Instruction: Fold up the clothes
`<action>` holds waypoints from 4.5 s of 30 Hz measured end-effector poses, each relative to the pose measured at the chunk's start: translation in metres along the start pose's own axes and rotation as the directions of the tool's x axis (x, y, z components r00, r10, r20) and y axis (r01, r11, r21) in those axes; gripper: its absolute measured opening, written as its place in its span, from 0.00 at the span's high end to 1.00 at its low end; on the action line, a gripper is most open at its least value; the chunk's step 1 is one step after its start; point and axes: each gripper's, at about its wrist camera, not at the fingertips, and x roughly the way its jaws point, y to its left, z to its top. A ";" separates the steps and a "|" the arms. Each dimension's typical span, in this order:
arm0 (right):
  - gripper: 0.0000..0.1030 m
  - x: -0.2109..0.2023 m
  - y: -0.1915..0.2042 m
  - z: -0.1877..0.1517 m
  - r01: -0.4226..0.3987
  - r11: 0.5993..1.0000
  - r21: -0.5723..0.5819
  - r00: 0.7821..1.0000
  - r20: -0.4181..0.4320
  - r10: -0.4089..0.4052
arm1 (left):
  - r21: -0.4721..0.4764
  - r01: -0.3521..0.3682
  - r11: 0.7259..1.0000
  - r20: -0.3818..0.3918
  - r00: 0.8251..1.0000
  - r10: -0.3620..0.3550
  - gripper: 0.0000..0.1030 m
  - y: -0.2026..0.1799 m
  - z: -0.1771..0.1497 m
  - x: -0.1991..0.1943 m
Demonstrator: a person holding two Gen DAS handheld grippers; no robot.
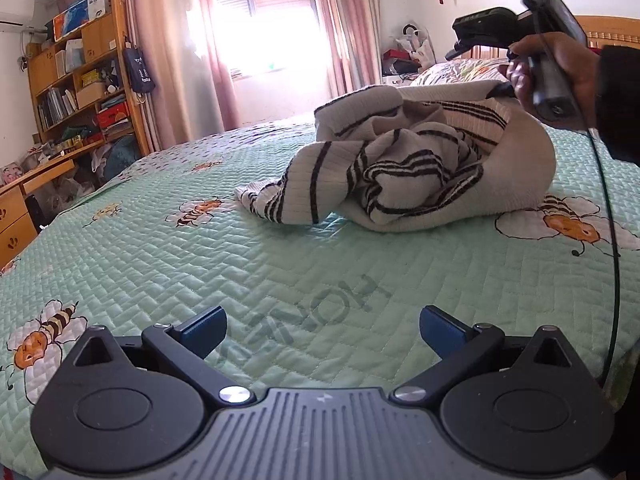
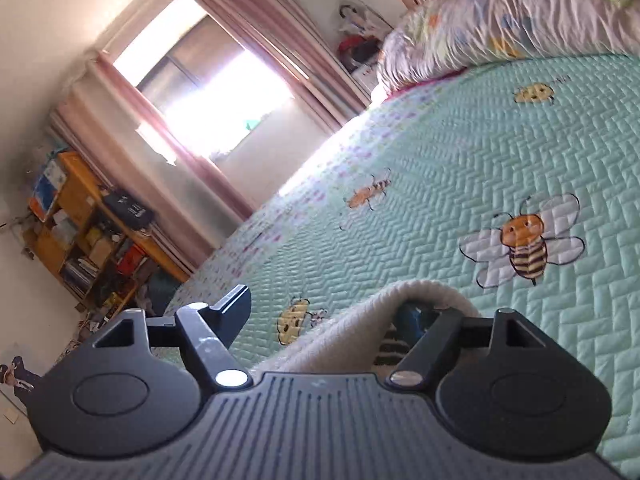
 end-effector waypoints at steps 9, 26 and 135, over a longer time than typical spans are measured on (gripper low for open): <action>0.25 -0.060 0.018 -0.103 -0.175 0.940 -0.293 0.978 -0.158 0.133 | 0.019 0.022 1.000 -0.012 1.000 -0.022 0.00 -0.005 -0.006 -0.001; 0.18 -0.026 0.040 -0.117 0.127 0.981 -0.148 0.985 -0.095 -0.142 | -0.018 0.007 1.000 -0.027 1.000 -0.008 0.00 0.005 -0.007 0.003; 0.69 -0.158 -0.070 -0.064 0.412 0.886 -0.210 0.909 0.036 -0.414 | -0.043 0.390 0.920 0.062 0.920 -0.387 0.01 0.009 0.020 -0.001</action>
